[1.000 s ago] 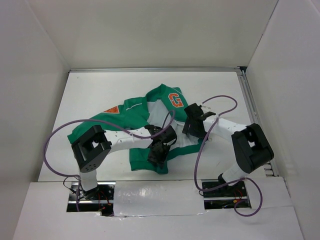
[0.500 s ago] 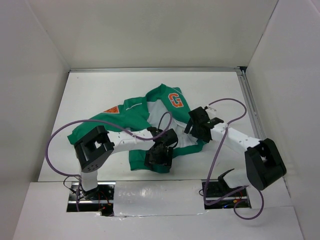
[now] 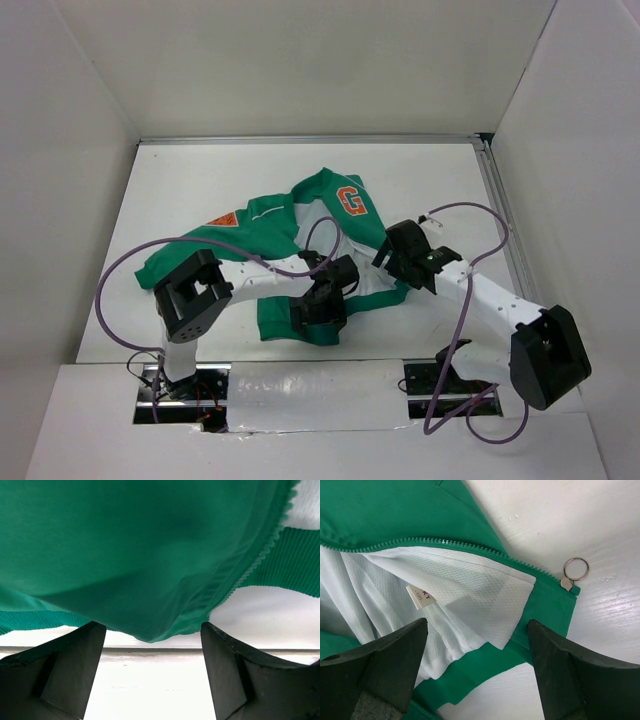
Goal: Zip up the jacket
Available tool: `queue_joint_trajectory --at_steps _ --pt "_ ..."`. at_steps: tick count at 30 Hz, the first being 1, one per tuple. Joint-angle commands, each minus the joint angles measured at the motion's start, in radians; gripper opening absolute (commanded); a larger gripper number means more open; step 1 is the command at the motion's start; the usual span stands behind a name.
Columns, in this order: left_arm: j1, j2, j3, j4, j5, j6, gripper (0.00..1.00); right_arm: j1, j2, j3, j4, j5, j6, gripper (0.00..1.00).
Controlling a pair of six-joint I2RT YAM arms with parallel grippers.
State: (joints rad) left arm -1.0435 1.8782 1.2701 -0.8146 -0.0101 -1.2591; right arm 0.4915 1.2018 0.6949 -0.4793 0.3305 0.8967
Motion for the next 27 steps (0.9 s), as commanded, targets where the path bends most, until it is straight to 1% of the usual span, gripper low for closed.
queue_joint_trajectory --at_steps 1,5,7,9,11,12,13,16,17,18,19,20,21,22,24,25,27 --pt "-0.003 0.009 0.037 -0.037 -0.031 -0.036 0.89 0.007 -0.044 -0.014 0.027 0.041 0.013 0.87" --pt "-0.003 0.071 0.069 -0.061 -0.033 -0.048 0.88 0.009 -0.061 -0.023 0.028 0.047 0.015 0.87" --pt "-0.003 0.093 0.075 -0.077 -0.037 -0.065 0.86 0.005 -0.070 -0.034 0.027 0.050 0.019 0.87" --pt "-0.003 0.119 0.074 -0.074 -0.037 -0.077 0.81 0.004 -0.085 -0.049 0.025 0.054 0.022 0.87" --pt "-0.003 0.137 0.063 -0.057 -0.033 -0.072 0.80 -0.002 -0.099 -0.066 0.027 0.056 0.022 0.88" --pt "-0.004 0.144 0.060 -0.051 -0.031 -0.072 0.71 -0.008 -0.117 -0.083 0.025 0.056 0.021 0.88" --pt "-0.003 0.151 0.055 -0.061 -0.033 -0.077 0.59 -0.020 -0.139 -0.092 0.028 0.053 0.001 0.88" --pt "-0.003 0.138 0.042 -0.077 -0.050 -0.092 0.36 -0.033 -0.171 -0.103 0.034 0.056 -0.044 0.88" --pt "0.008 0.116 0.035 -0.083 -0.059 -0.097 0.22 -0.040 -0.177 -0.100 0.057 0.047 -0.124 0.88" --pt "0.014 0.098 0.013 -0.074 -0.059 -0.095 0.17 -0.045 -0.171 -0.089 0.067 -0.005 -0.187 0.88" --pt "0.023 0.049 -0.004 -0.060 -0.059 -0.073 0.10 -0.045 -0.159 -0.071 0.050 -0.013 -0.247 0.88" --pt "0.042 0.027 -0.021 -0.040 -0.051 -0.056 0.07 -0.039 -0.133 -0.034 0.038 -0.016 -0.260 0.88" --pt "0.046 -0.003 -0.061 0.004 -0.051 -0.039 0.06 -0.033 -0.119 -0.019 0.033 -0.027 -0.272 0.88" --pt "0.053 -0.061 -0.077 0.021 -0.051 0.001 0.06 -0.027 -0.108 -0.006 0.036 -0.021 -0.298 0.88" --pt "0.062 -0.114 -0.101 0.048 -0.054 0.033 0.06 0.002 -0.076 0.018 0.035 0.002 -0.314 0.89" --pt "0.060 -0.167 -0.124 0.084 -0.057 0.080 0.04 0.010 -0.067 0.028 0.030 0.022 -0.320 0.90" --pt "0.062 -0.220 -0.165 0.117 -0.053 0.110 0.00 0.028 -0.041 0.044 0.039 0.031 -0.343 0.90"
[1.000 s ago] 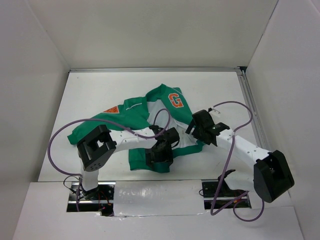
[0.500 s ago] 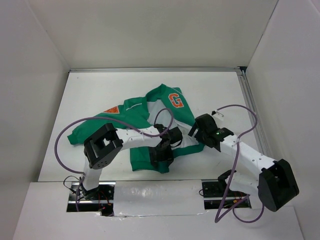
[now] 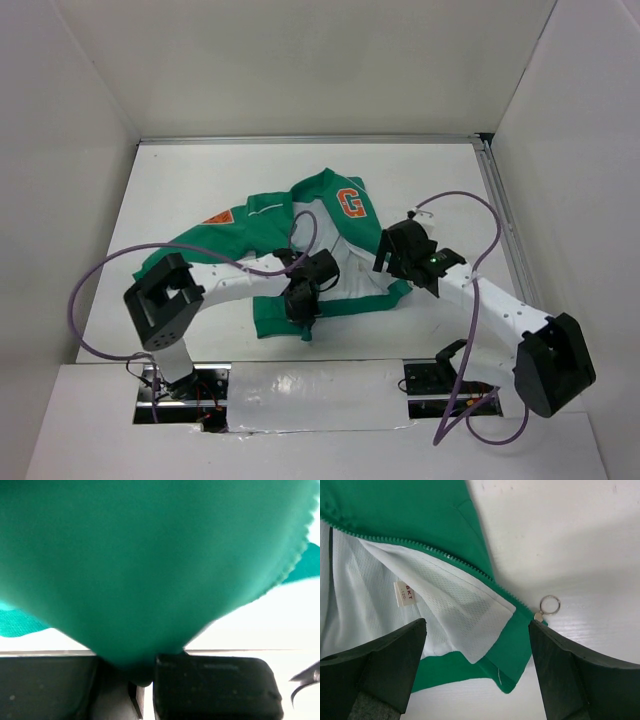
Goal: Zip up the jacket
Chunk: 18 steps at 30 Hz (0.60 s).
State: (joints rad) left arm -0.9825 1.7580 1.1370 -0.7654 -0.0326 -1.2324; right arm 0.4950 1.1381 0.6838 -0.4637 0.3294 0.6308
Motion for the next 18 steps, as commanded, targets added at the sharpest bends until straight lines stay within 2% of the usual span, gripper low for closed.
queue_joint_trajectory --at_steps 1,6,9,14,15,17,18 --pt "0.001 -0.148 -0.052 0.124 -0.024 0.138 0.00 0.031 0.031 0.063 0.043 0.039 -0.103 0.90" --pt "0.042 -0.287 -0.172 0.268 0.071 0.278 0.00 0.075 0.141 0.121 0.037 -0.071 -0.233 0.90" --pt "0.077 -0.351 -0.256 0.365 0.121 0.348 0.00 0.123 0.196 0.140 0.033 -0.067 -0.255 0.90" --pt "0.151 -0.469 -0.385 0.500 0.212 0.462 0.00 0.129 0.311 0.174 0.008 -0.007 -0.241 0.89" --pt "0.162 -0.485 -0.401 0.515 0.233 0.467 0.00 0.131 0.348 0.190 -0.003 0.006 -0.232 0.84" --pt "0.211 -0.514 -0.430 0.534 0.281 0.479 0.00 0.132 0.396 0.220 -0.022 0.034 -0.217 0.49" --pt "0.218 -0.515 -0.433 0.528 0.274 0.476 0.00 0.129 0.408 0.232 -0.041 0.054 -0.197 0.35"
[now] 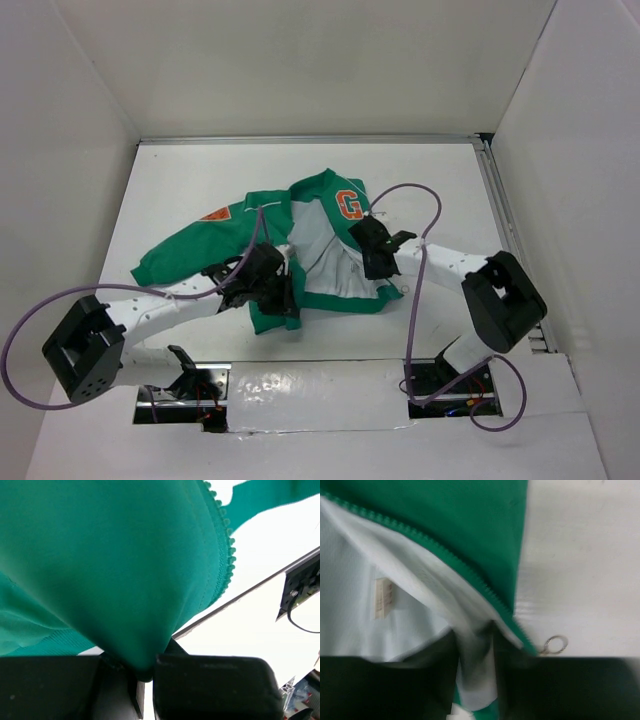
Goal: Zip up the jacket
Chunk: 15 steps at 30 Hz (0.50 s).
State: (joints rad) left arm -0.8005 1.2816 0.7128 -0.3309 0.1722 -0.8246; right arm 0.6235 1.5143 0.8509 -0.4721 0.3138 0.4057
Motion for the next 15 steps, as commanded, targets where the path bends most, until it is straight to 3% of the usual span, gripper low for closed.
queue_joint_trajectory --at_steps 1,4,11,15 --pt "0.043 -0.039 -0.006 0.061 0.056 0.061 0.00 -0.004 0.043 0.080 -0.072 0.109 0.066 0.16" --pt "0.069 -0.031 -0.006 0.033 0.033 0.061 0.00 -0.045 0.052 0.129 -0.156 0.197 0.157 0.00" --pt "0.110 -0.030 0.002 -0.008 0.090 0.064 0.00 -0.218 0.090 0.310 -0.484 0.518 0.387 0.00" --pt "0.110 -0.044 0.001 -0.037 0.099 0.064 0.00 -0.297 0.118 0.398 -0.568 0.567 0.427 0.00"
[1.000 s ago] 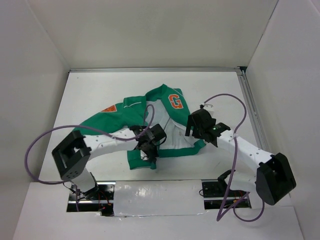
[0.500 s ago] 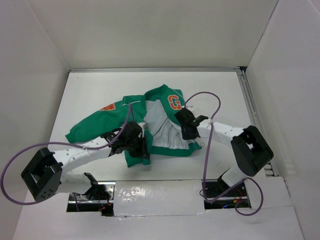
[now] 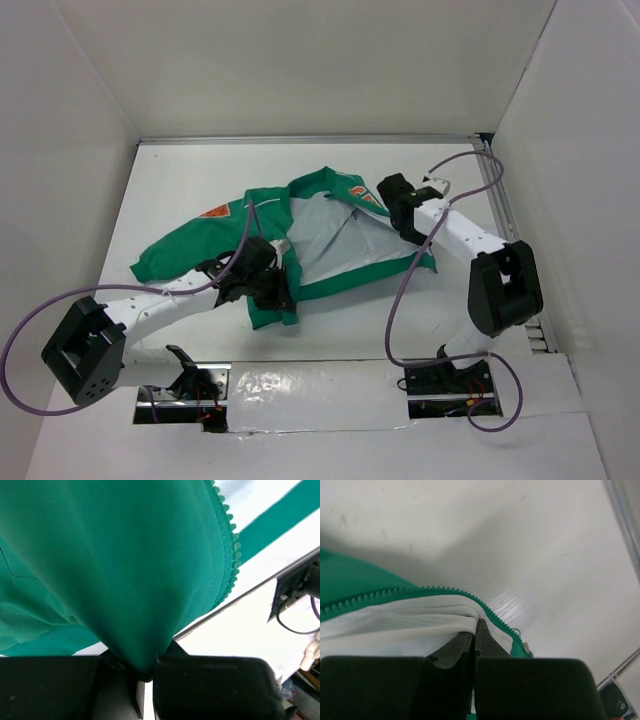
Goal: Zip up the jacket
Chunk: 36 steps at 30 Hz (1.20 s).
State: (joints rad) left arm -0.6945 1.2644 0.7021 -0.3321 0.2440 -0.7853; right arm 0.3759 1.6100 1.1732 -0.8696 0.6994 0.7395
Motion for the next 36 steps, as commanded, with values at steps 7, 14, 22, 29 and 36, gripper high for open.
queue_joint_trajectory --at_steps 7,14,22,29,36 --pt "0.006 -0.077 -0.030 -0.130 0.024 -0.006 0.04 -0.153 0.031 0.140 -0.180 0.227 0.087 0.00" --pt "0.007 -0.099 -0.013 -0.070 0.112 0.032 0.04 -0.031 0.013 0.121 -0.134 0.224 0.004 0.00" --pt "-0.010 0.080 0.071 0.033 0.232 0.061 0.00 0.233 0.099 0.066 -0.137 0.163 0.018 0.19" --pt "-0.037 0.202 0.071 0.025 0.212 0.018 0.00 0.478 0.099 0.005 0.073 -0.121 -0.106 0.39" --pt "-0.043 0.230 0.062 0.027 0.190 0.000 0.00 0.555 -0.152 -0.166 0.395 -0.518 -0.299 0.67"
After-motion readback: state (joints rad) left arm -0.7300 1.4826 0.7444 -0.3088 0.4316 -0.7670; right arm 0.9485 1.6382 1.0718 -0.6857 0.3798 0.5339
